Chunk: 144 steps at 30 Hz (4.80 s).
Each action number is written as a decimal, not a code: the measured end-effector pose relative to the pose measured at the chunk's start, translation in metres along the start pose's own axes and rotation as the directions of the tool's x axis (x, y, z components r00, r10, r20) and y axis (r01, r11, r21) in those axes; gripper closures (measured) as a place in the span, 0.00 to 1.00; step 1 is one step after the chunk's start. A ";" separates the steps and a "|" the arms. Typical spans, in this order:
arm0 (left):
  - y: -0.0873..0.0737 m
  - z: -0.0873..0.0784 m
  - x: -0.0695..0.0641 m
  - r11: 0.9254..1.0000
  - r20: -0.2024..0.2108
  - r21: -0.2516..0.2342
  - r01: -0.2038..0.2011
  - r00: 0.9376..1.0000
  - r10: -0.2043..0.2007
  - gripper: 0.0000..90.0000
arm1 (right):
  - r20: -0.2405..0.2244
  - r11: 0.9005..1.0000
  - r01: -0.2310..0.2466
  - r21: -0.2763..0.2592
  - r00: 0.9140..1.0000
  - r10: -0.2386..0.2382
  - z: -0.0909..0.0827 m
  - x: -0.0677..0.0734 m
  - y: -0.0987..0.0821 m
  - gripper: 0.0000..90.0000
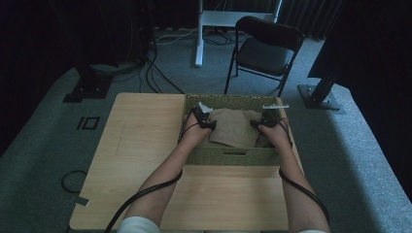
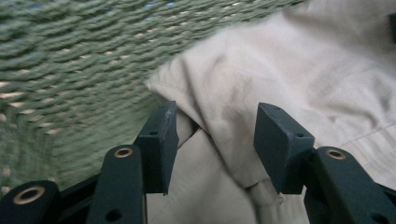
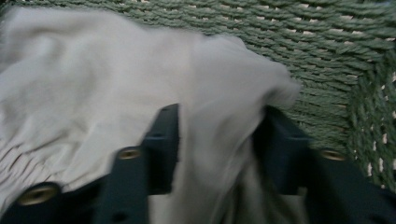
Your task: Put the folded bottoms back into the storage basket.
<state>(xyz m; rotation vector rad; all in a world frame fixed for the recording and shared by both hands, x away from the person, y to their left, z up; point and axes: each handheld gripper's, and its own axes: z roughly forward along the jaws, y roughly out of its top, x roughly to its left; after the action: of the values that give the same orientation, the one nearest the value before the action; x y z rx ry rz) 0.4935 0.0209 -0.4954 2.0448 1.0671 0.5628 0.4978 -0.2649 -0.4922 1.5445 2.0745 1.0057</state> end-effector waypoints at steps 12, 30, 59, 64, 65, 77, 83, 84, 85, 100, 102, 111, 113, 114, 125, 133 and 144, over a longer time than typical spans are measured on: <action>0.006 -0.008 0.003 0.999 0.020 -0.033 0.025 0.999 -0.025 0.31 | -0.005 0.999 0.023 -0.023 1.000 -0.023 -0.009 0.002 0.008 0.27; 0.027 -0.056 0.002 0.994 0.098 -0.100 0.032 0.995 -0.022 0.23 | -0.041 0.994 -0.012 -0.107 0.999 0.007 -0.050 0.010 0.029 0.21; 0.003 -0.129 -0.004 0.986 0.149 -0.168 0.013 0.989 0.012 0.21 | -0.046 0.978 0.066 -0.198 0.996 -0.076 -0.102 0.029 0.005 0.19; -0.008 -0.140 -0.007 0.985 0.177 -0.171 0.014 0.984 0.017 0.21 | -0.054 0.976 0.072 -0.204 0.995 -0.085 -0.111 0.031 -0.006 0.17; -0.010 -0.142 -0.008 0.984 0.171 -0.179 0.011 0.985 0.020 0.21 | -0.050 0.976 0.074 -0.204 0.995 -0.086 -0.112 0.031 -0.008 0.17; -0.035 -0.158 -0.016 0.985 0.157 -0.175 -0.015 0.987 0.043 0.21 | -0.067 0.969 0.092 -0.231 0.992 -0.111 -0.131 0.039 -0.032 0.17; -0.046 -0.166 -0.018 0.985 0.163 -0.171 -0.006 0.986 0.034 0.21 | -0.071 0.962 0.099 -0.254 0.990 -0.121 -0.141 0.042 -0.046 0.17; -0.048 -0.168 -0.018 0.985 0.166 -0.171 -0.005 0.986 0.034 0.20 | -0.071 0.962 0.100 -0.254 0.990 -0.122 -0.143 0.043 -0.048 0.17; -0.050 -0.169 -0.018 0.985 0.168 -0.173 -0.007 0.985 0.037 0.20 | -0.068 0.960 0.109 -0.257 0.989 -0.131 -0.145 0.043 -0.050 0.17; -0.081 -0.190 -0.016 0.983 0.181 -0.182 0.020 0.983 0.014 0.20 | -0.071 0.952 0.127 -0.277 0.986 -0.152 -0.164 0.047 -0.090 0.16; -0.086 -0.193 -0.015 0.983 0.175 -0.183 0.023 0.985 0.010 0.20 | -0.067 0.953 0.124 -0.276 0.987 -0.148 -0.166 0.045 -0.095 0.16; -0.109 -0.192 -0.009 0.984 0.170 -0.167 0.056 0.985 -0.027 0.20 | -0.053 0.962 0.106 -0.251 0.991 -0.124 -0.164 0.039 -0.121 0.16; -0.118 -0.189 -0.006 0.985 0.168 -0.153 0.077 0.984 -0.050 0.21 | -0.054 0.968 0.095 -0.233 0.992 -0.110 -0.159 0.037 -0.129 0.16; -0.121 -0.189 -0.006 0.986 0.166 -0.147 0.074 0.985 -0.049 0.20 | -0.054 0.971 0.089 -0.224 0.993 -0.103 -0.155 0.035 -0.134 0.16; -0.151 -0.174 0.001 0.993 0.162 -0.069 0.093 0.984 -0.081 0.21 | -0.020 0.987 0.066 -0.149 0.997 -0.070 -0.133 0.024 -0.162 0.16; -0.173 -0.167 0.007 0.993 0.120 0.012 0.117 0.986 -0.118 0.20 | 0.033 0.993 0.053 -0.106 0.998 -0.050 -0.122 0.013 -0.177 0.16; -0.192 -0.165 0.014 0.987 0.069 0.047 0.155 0.985 -0.158 0.21 | 0.079 0.998 0.050 -0.041 0.996 -0.046 -0.112 0.006 -0.190 0.16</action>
<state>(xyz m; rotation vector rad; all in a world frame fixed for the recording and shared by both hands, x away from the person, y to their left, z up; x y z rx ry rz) 0.2952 0.1729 -0.5421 1.9796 1.1921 0.3872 0.2940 -0.3235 -0.5529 1.4818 2.0141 0.9513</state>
